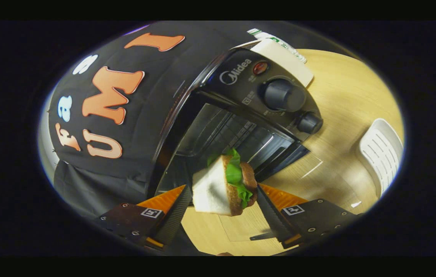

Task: Open the toaster oven, put the food inside, and close the toaster oven door.

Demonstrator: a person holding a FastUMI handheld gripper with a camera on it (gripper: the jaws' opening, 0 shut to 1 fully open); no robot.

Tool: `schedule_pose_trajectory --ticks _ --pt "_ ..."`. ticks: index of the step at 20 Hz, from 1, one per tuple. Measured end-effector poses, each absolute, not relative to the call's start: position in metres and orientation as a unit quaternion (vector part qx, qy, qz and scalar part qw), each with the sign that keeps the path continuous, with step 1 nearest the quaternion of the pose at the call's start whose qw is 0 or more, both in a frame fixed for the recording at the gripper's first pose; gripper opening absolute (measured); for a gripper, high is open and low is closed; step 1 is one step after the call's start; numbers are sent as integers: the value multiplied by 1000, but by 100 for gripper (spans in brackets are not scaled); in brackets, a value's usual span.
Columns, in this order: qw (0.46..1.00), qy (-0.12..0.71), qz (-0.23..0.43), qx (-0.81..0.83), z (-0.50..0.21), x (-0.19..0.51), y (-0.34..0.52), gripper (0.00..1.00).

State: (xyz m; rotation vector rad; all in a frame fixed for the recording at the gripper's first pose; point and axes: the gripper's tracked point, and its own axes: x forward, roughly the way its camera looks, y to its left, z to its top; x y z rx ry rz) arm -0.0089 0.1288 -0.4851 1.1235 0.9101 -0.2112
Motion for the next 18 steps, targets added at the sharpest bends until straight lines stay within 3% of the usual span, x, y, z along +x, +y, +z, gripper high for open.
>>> schedule_pose_trajectory --ticks 9,18 --pt "757 389 -125 511 -502 20 138 92" --pt "771 409 -116 475 -500 2 128 97"
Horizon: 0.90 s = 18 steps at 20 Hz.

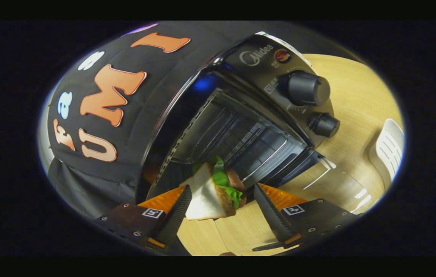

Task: Open the toaster oven, put the food inside, and close the toaster oven door.

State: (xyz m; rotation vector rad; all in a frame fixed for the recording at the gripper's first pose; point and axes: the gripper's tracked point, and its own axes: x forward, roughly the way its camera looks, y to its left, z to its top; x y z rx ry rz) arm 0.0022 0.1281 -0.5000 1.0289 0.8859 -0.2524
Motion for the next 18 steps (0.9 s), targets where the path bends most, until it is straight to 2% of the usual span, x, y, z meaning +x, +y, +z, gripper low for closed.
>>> schedule_pose_trajectory --ticks 4,13,18 --pt "783 439 -98 430 -494 -26 124 97" --pt "822 502 -11 269 -464 -116 139 97" --pt "824 537 14 181 -468 -169 143 97"
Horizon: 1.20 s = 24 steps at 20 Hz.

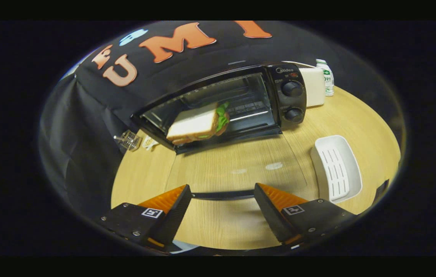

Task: Open the toaster oven, put the food inside, and close the toaster oven door.

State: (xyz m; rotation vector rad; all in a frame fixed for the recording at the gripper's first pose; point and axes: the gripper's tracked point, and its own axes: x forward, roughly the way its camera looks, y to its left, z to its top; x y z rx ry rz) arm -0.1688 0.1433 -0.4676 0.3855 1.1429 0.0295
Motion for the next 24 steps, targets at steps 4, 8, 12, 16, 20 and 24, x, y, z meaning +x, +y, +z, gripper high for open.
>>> schedule_pose_trajectory --ticks 4,8,12,16,20,24 --pt "809 569 19 142 -494 -195 145 97" --pt "805 584 13 104 -521 -202 148 98" --pt "812 579 5 67 -532 -193 153 97" --pt "816 577 1 36 -529 -187 154 98" --pt "839 542 8 39 -502 -161 154 98" --pt "862 504 15 44 -474 -113 156 98"
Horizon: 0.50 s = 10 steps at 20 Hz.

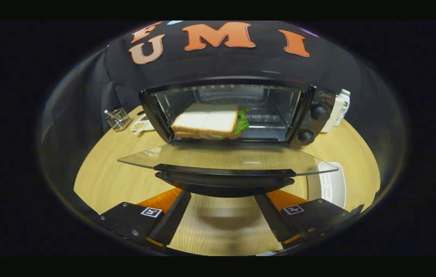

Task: Open the toaster oven, put the food inside, and close the toaster oven door.

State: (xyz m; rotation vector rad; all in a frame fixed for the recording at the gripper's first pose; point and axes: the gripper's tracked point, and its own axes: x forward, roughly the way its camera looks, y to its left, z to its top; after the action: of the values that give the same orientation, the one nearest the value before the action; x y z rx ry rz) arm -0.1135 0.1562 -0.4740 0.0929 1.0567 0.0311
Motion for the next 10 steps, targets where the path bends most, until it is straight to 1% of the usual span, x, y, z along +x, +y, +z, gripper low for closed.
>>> schedule_pose_trajectory --ticks 10 --pt "890 455 -1 39 -441 -32 140 99"
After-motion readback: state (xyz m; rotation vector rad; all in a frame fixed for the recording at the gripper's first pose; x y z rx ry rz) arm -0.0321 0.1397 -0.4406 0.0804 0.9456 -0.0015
